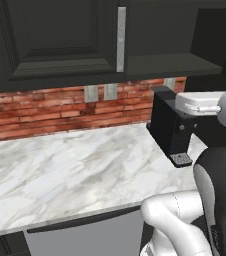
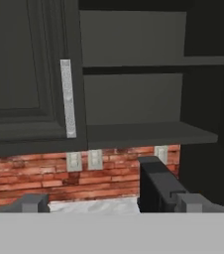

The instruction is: Close all open cabinet doors.

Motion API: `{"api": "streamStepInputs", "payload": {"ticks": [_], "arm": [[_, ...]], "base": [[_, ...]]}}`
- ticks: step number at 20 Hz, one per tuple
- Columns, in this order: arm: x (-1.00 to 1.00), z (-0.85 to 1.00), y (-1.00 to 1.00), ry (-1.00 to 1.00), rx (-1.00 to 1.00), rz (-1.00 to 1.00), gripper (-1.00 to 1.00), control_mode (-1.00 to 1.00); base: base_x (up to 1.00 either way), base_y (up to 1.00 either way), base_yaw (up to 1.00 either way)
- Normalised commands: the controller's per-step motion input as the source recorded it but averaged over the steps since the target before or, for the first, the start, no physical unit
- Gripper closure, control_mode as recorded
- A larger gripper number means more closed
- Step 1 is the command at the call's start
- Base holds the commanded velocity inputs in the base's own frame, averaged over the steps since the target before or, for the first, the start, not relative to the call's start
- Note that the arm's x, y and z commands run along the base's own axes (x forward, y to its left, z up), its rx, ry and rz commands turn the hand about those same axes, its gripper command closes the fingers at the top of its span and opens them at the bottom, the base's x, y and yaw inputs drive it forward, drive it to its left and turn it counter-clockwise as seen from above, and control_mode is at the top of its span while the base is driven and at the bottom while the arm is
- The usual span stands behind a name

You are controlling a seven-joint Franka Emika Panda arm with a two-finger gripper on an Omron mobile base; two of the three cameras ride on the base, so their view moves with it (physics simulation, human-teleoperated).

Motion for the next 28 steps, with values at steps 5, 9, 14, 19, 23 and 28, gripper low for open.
{"api": "streamStepInputs", "payload": {"ticks": [5,9,14,19,23,28], "arm": [[-0.11,-0.45,-0.52,-0.02,0.00,0.00,-1.00,-1.00],[-0.18,-0.67,-0.46,-0.10,0.00,0.00,-1.00,-1.00],[-0.14,-0.46,-0.51,-0.09,0.00,0.00,-1.00,-1.00],[-0.14,-0.16,-0.46,-0.05,0.01,0.00,-1.00,-1.00],[0.00,-0.33,-0.42,-0.14,0.00,0.00,-1.00,-1.00],[0.14,-0.34,-0.34,-0.16,0.01,0.00,-1.00,-1.00]], "base": [[0.00,0.00,0.00],[0.00,0.00,0.00],[0.00,0.00,0.00],[0.00,0.00,0.00],[0.00,0.00,0.00],[0.00,0.00,0.00]]}}
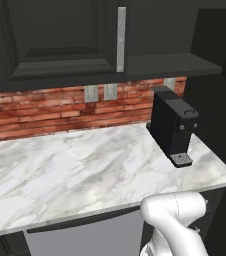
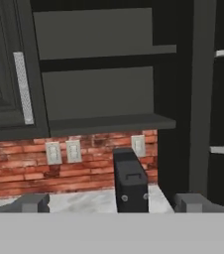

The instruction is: Close all open cabinet doors.

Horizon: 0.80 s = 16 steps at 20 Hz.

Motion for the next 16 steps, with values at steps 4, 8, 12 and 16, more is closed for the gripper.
{"api": "streamStepInputs", "payload": {"ticks": [4,8,12,16], "arm": [[0.06,-0.37,-0.20,-0.18,0.00,0.00,-1.00,-1.00],[0.14,-0.34,-0.14,-0.20,0.00,0.00,-1.00,-1.00],[0.24,-0.27,-0.11,-0.20,0.00,0.00,-1.00,-1.00],[0.28,-0.33,-0.03,-0.18,0.00,0.00,-1.00,-1.00]], "base": [[0.00,0.00,0.00],[0.00,0.00,0.00],[0.00,0.00,0.00],[0.00,0.00,0.00]]}}
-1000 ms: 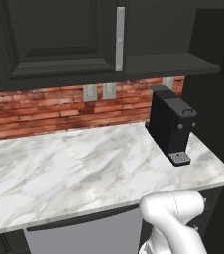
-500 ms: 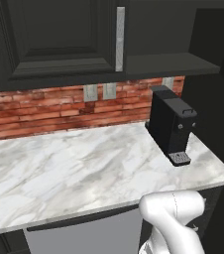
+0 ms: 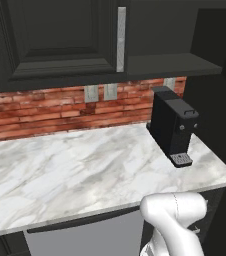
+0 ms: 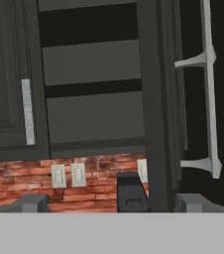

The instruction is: Close all open cabinet doors.

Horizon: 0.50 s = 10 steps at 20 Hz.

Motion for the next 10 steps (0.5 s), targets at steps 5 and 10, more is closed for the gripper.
{"api": "streamStepInputs", "payload": {"ticks": [5,10], "arm": [[0.37,-0.40,-0.02,-0.14,0.00,0.00,-1.00,-1.00],[0.42,-0.35,-0.04,-0.12,0.00,0.00,-1.00,-1.00]], "base": [[0.00,0.00,0.00],[0.00,0.00,0.00]]}}
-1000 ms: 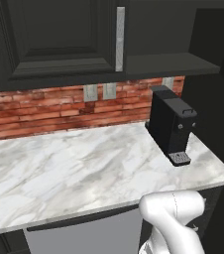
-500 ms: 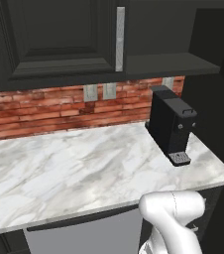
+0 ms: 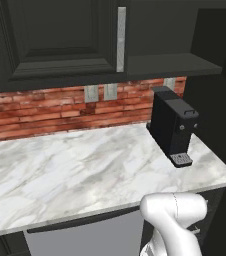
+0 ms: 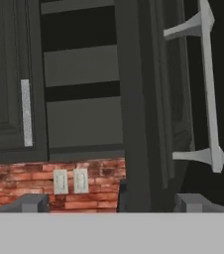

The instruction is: Close all open cabinet doors.

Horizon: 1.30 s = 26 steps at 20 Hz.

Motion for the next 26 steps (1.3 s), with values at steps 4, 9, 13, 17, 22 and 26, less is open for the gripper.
{"api": "streamStepInputs", "payload": {"ticks": [4,9,13,17,22,26], "arm": [[0.21,-0.22,-0.07,-0.07,0.00,0.00,-1.00,-1.00],[0.31,-0.06,-0.08,-0.02,0.00,0.00,-1.00,-1.00],[0.44,-0.03,-0.03,0.00,0.00,0.00,-1.00,-1.00],[0.33,-0.01,-0.23,0.00,0.00,0.00,-1.00,-1.00],[0.20,-0.11,-0.15,-0.01,0.00,0.00,-1.00,-1.00],[0.07,-0.11,0.00,-0.01,0.00,0.00,-1.00,-1.00]], "base": [[0.00,0.00,0.00],[0.00,0.00,0.00],[0.00,0.00,0.00],[0.00,0.00,0.00],[0.00,0.00,0.00],[0.00,0.00,0.00]]}}
